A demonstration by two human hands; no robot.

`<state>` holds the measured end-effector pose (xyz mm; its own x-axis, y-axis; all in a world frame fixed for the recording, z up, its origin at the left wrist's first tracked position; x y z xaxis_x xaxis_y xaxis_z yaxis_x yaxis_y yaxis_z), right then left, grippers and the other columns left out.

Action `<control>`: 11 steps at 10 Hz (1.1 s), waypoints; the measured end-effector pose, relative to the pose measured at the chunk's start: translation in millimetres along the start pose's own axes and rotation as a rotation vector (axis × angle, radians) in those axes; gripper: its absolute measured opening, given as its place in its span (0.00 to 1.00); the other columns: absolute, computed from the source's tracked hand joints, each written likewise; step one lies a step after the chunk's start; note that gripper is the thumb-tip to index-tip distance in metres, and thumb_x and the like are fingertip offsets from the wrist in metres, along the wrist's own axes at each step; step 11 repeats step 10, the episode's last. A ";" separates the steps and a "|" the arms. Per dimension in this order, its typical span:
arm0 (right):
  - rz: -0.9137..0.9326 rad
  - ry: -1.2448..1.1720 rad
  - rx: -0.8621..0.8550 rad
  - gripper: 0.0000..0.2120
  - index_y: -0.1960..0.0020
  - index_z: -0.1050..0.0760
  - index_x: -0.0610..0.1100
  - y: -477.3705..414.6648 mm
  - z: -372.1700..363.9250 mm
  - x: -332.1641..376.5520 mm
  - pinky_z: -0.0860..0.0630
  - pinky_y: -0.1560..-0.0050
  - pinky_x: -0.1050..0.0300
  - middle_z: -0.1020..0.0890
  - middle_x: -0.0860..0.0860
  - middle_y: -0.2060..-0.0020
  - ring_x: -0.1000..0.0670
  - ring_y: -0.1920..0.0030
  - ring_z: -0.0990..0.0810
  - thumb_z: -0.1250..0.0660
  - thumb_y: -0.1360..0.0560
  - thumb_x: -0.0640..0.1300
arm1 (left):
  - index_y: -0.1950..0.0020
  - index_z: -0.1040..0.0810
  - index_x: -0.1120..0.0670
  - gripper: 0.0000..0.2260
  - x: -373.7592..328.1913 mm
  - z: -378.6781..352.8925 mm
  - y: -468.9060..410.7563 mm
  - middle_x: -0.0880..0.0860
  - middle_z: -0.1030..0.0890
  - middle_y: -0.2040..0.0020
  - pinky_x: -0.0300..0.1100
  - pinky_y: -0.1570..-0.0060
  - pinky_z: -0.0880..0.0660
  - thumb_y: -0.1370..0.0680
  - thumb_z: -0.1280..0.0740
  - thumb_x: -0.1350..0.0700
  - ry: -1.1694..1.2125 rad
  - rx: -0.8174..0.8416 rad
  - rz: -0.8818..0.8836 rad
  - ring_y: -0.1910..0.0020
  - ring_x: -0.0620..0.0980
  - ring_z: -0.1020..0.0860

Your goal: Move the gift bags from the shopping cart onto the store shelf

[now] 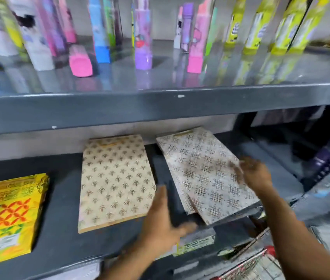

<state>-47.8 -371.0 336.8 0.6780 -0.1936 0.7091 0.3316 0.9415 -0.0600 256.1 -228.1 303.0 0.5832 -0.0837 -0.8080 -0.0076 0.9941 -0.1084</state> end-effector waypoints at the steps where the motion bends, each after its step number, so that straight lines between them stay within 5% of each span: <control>1: -0.067 0.186 0.073 0.10 0.47 0.22 0.40 -16.0 17.5 -46.3 0.24 0.44 0.46 0.19 0.37 0.44 0.36 0.44 0.21 0.35 0.25 0.44 | 0.26 0.45 0.54 0.59 -18.8 -57.7 -24.2 0.52 0.36 0.26 0.49 0.29 0.34 0.47 0.25 0.30 -0.078 0.141 0.063 0.27 0.52 0.35; 2: -0.094 0.204 0.116 0.11 0.46 0.23 0.42 -14.6 9.6 -65.4 0.25 0.45 0.46 0.19 0.38 0.46 0.36 0.45 0.21 0.38 0.24 0.46 | 0.23 0.54 0.57 0.68 -16.2 -83.5 -39.0 0.58 0.48 0.21 0.53 0.24 0.43 0.52 0.24 0.31 -0.149 0.182 0.153 0.22 0.58 0.46; 3: -0.031 0.143 0.039 0.10 0.49 0.20 0.43 -13.8 1.3 -59.6 0.26 0.46 0.46 0.18 0.36 0.50 0.34 0.47 0.21 0.38 0.24 0.44 | 0.23 0.66 0.55 0.69 1.4 -88.8 -47.0 0.56 0.63 0.21 0.43 0.26 0.58 0.46 0.20 0.39 -0.107 0.160 0.238 0.21 0.54 0.59; 5: -0.030 0.149 0.021 0.07 0.60 0.24 0.44 -13.7 -16.5 -57.1 0.31 0.59 0.54 0.17 0.38 0.59 0.36 0.59 0.22 0.40 0.29 0.40 | 0.22 0.49 0.55 0.54 16.9 -79.3 -61.9 0.54 0.43 0.21 0.40 0.28 0.42 0.38 0.21 0.47 -0.168 0.151 0.287 0.24 0.52 0.41; 8: -0.002 0.097 0.067 0.13 0.42 0.23 0.49 -6.8 -19.2 -61.2 0.29 0.56 0.53 0.18 0.40 0.57 0.36 0.52 0.24 0.42 0.23 0.44 | 0.21 0.52 0.54 0.52 17.0 -80.0 -65.7 0.51 0.52 0.19 0.46 0.24 0.46 0.35 0.23 0.47 -0.201 0.161 0.312 0.21 0.52 0.47; 9: 0.048 0.137 0.063 0.15 0.37 0.27 0.46 -4.3 -11.6 -50.1 0.26 0.51 0.49 0.18 0.38 0.48 0.34 0.47 0.23 0.42 0.22 0.43 | 0.22 0.57 0.53 0.53 5.5 -82.2 -55.4 0.54 0.58 0.20 0.49 0.23 0.44 0.34 0.25 0.42 -0.290 0.220 0.269 0.21 0.56 0.48; 10: 0.153 0.057 -0.129 0.17 0.34 0.31 0.43 19.7 11.3 -33.0 0.26 0.42 0.44 0.23 0.39 0.37 0.36 0.38 0.25 0.42 0.22 0.43 | 0.23 0.62 0.50 0.48 -25.3 -68.3 -32.6 0.55 0.67 0.22 0.50 0.24 0.57 0.29 0.34 0.36 -0.408 0.180 0.003 0.21 0.57 0.58; 11: 0.153 0.057 -0.129 0.17 0.34 0.31 0.43 19.7 11.3 -33.0 0.26 0.42 0.44 0.23 0.39 0.37 0.36 0.38 0.25 0.42 0.22 0.43 | 0.23 0.62 0.50 0.48 -25.3 -68.3 -32.6 0.55 0.67 0.22 0.50 0.24 0.57 0.29 0.34 0.36 -0.408 0.180 0.003 0.21 0.57 0.58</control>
Point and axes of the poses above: each hand's wrist, its own y-axis away from the middle knuckle, its own z-axis out of the back of the hand, x = y × z, the point moved 9 cm from there along -y, towards the middle knuckle
